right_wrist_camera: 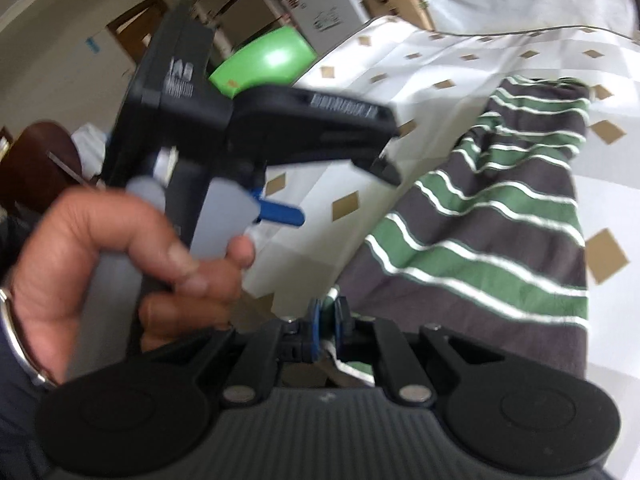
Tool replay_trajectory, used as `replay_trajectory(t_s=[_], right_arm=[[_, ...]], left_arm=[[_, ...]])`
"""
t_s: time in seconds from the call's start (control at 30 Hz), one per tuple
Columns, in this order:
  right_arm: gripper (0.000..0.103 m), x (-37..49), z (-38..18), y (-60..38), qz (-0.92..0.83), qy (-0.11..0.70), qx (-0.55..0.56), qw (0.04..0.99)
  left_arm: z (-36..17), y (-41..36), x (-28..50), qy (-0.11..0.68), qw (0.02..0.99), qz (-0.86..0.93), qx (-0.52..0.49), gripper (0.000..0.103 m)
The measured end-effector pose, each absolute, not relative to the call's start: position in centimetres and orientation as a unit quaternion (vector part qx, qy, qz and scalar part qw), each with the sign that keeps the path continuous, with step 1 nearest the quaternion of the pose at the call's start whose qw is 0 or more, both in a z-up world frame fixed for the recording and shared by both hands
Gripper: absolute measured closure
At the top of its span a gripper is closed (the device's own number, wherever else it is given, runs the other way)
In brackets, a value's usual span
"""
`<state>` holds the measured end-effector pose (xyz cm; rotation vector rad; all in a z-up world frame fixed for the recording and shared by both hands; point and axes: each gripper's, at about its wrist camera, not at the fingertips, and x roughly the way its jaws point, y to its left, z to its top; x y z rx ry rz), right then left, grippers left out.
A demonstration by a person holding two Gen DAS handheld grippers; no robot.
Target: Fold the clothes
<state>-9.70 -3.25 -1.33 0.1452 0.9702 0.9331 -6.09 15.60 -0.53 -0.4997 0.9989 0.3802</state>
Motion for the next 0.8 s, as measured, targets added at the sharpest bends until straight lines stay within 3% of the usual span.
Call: replay_trajectory(t_s=[0.13,0.3,0.8], right_arm=[[0.092,-9.6,-2.3,-2.5,0.439,0.446,0.069,0.777],[0.069,-9.3,-1.8,-3.6,0.413,0.448,0.05,0.791],[0.053,-7.1,-4.2,-11.2,0.202,0.499,0.053,0.841]], left_arm=[[-0.6,15.5,-6.1,0.476,0.83,0.184,-0.226,0.009],[-0.7,15.6,-6.1,0.478,0.828,0.184,-0.227,0.009],[-3.3,10.9,-5.2,0.537,0.822,0.088,-0.166,0.009]])
